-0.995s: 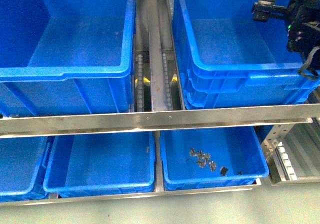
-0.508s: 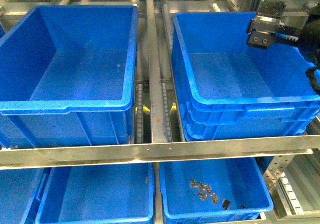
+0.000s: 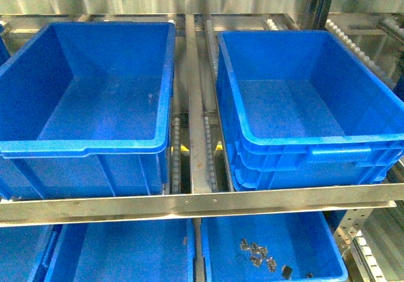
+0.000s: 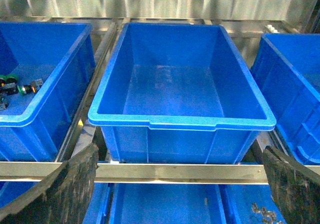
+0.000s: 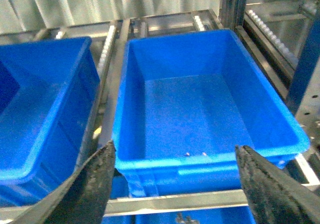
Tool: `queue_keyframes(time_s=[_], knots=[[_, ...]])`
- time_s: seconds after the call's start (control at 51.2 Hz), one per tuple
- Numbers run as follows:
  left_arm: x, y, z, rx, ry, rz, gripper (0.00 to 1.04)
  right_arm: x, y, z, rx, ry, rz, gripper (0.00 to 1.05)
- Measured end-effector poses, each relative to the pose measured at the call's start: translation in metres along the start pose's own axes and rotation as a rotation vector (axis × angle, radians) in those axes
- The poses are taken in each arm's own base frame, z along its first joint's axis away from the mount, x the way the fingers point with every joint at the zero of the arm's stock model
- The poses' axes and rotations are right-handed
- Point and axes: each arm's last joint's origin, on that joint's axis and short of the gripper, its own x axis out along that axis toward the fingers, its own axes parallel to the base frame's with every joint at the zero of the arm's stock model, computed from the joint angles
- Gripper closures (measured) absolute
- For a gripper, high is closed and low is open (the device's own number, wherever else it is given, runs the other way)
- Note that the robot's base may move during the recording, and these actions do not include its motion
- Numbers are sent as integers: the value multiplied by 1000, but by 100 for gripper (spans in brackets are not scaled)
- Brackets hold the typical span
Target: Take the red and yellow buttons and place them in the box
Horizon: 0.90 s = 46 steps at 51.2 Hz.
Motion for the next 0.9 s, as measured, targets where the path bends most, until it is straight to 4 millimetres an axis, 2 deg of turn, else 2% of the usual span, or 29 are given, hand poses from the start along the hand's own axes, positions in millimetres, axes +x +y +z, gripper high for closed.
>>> queue_keyframes(time_s=[0.195,0.273,0.39,0.761,0.898], knots=[[0,0,0,0,0,0,8,-47,-31,-24,-70,-4,-5,70],[0,0,0,0,0,0,8,-57,-39,-32,-75,-7,1,85],[0,0,0,0,0,0,8,-62,-46,-32,-80,-24,2,103],[0,0,0,0,0,0,8,-74,-70,-30,-77,-57,5,102],[0,0,0,0,0,0,8,-77,-71,-30,-78,-61,-7,102]])
